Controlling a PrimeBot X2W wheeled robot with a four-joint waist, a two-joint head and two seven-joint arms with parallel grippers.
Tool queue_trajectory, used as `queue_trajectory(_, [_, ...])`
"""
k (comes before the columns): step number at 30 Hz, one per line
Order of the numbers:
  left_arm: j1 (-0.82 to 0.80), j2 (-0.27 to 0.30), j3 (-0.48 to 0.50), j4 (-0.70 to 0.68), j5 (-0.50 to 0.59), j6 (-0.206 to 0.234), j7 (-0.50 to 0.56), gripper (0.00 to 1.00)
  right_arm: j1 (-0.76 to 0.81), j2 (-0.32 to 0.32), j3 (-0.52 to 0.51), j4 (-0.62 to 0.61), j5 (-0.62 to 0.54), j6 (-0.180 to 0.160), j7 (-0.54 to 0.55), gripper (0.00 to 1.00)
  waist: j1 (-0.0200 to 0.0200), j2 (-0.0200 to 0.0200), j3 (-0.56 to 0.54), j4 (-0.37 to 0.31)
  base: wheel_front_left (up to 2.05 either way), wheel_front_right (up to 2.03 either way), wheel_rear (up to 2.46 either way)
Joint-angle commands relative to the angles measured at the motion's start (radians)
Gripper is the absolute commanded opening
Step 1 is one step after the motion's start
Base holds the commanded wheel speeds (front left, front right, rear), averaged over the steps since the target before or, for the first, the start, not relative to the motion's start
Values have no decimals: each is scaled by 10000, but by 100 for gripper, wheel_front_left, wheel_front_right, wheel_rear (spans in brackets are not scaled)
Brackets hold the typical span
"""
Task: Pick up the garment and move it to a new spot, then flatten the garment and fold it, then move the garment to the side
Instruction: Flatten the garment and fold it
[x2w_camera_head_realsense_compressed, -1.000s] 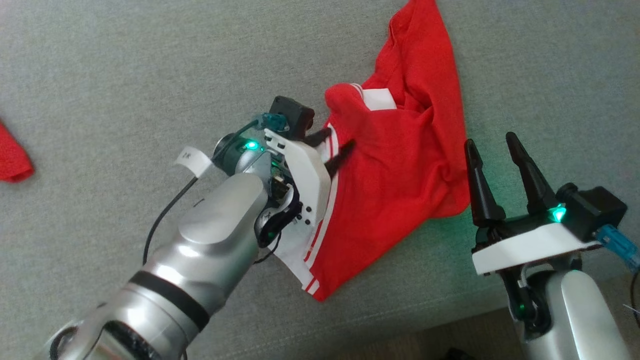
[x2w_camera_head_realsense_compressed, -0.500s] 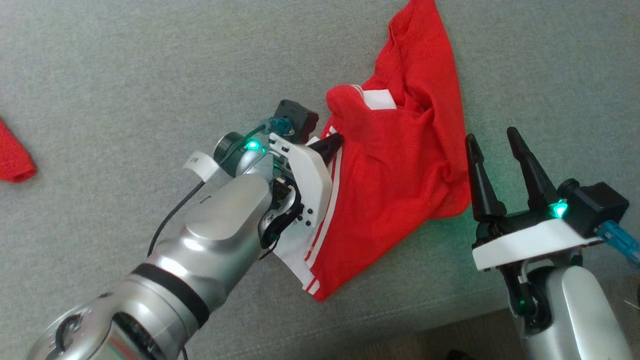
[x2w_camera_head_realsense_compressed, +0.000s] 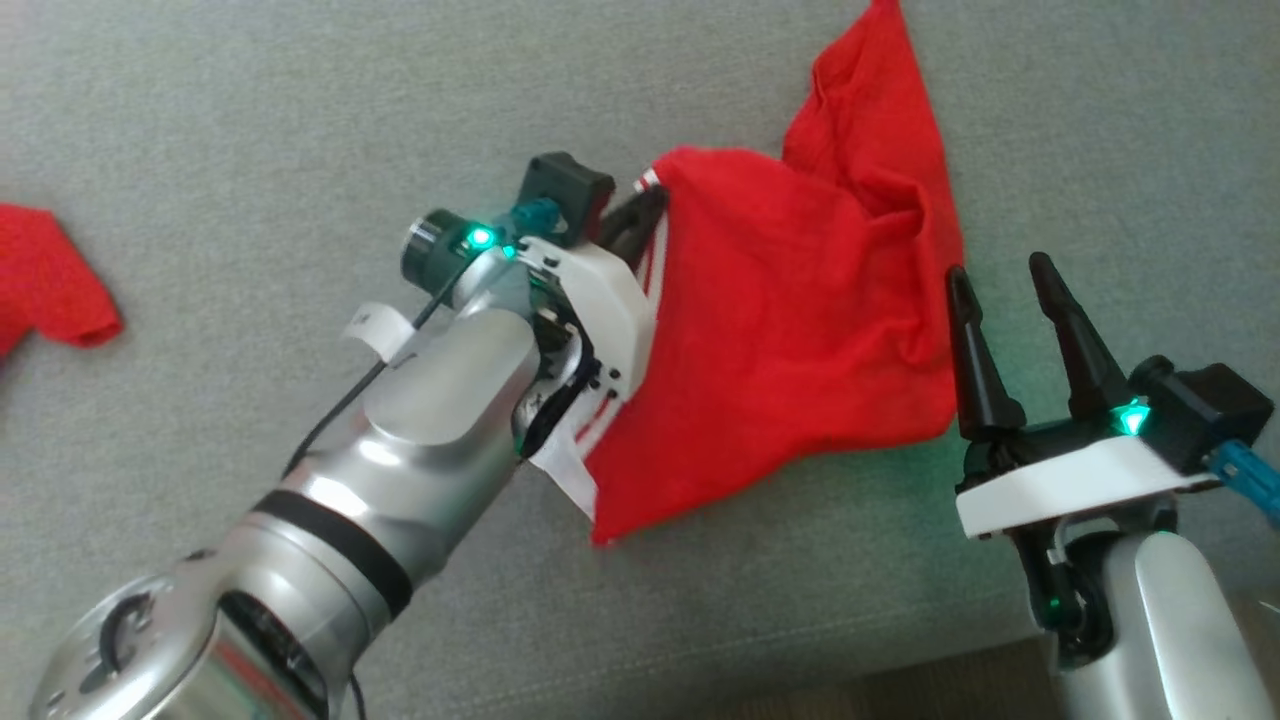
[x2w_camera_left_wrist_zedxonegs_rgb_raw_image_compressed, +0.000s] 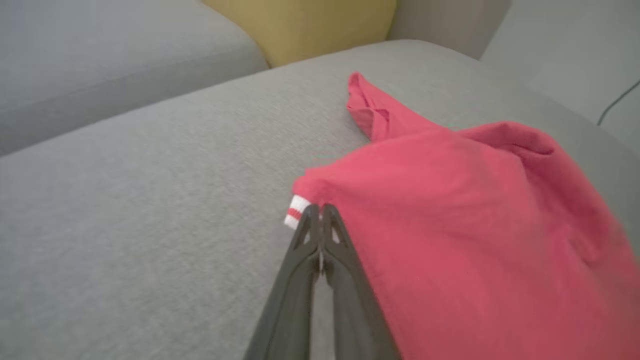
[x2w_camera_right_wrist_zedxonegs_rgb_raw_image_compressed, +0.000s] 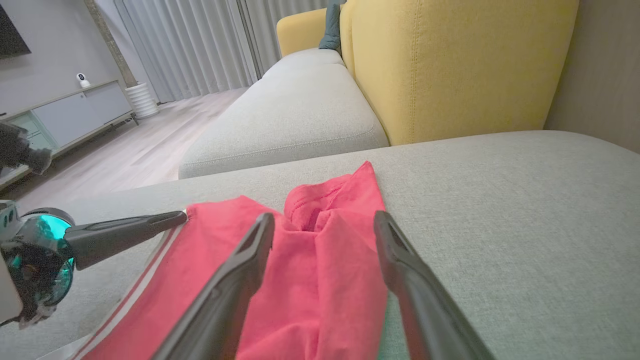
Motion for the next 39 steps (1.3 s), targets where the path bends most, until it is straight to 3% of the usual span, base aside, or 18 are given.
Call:
queue_trajectory(1, [-637, 155, 225, -111, 152, 186, -265, 0, -33, -8, 115, -409, 63, -9, 22, 100, 0, 0, -44, 91, 0, 0, 0])
queue_trajectory(6, [-738, 821, 514, -484, 404, 654, -673, 0, 81, -7, -97, -516, 37, -9, 40, 100, 0, 0, -177, 369, 0, 0, 0])
queue_trajectory(12, [116, 2384, 1022, -1991, 459, 1348, -805, 0, 252, -5, -373, -659, 31, -9, 60, 100, 0, 0, -329, 815, 0, 0, 0])
queue_trajectory(18, [1873, 4345, 1695, -4338, 297, 2645, -832, 0, 364, -3, -475, -713, 67, -9, 111, 100, 0, 0, -518, 1131, 0, 0, 0])
queue_trajectory(19, [1873, 4345, 1695, -4338, 297, 2645, -832, 0, 364, -3, -475, -713, 67, -9, 111, 100, 0, 0, -518, 1131, 0, 0, 0])
queue_trajectory(22, [3026, 5271, 1937, -5545, -38, 3323, -686, 0, 417, -2, -488, -730, 81, -9, 148, 100, 0, 0, -602, 1202, 0, 0, 0])
queue_trajectory(25, [4191, 5823, 2054, -6626, -396, 3951, -594, 0, 457, -2, -510, -748, 86, -9, 181, 100, 0, 0, -647, 1238, 0, 0, 0])
queue_trajectory(31, [5830, 5591, 1975, -7382, -1036, 4407, -648, 0, 520, -1, -520, -783, 88, -9, 231, 100, 0, 0, -756, 1289, 0, 0, 0])
queue_trajectory(39, [6483, 4613, 2379, -6884, -1023, 4077, -831, 0, 703, 0, -485, -724, 69, -9, 320, 100, 0, 0, -1116, 1305, 0, 0, 0])
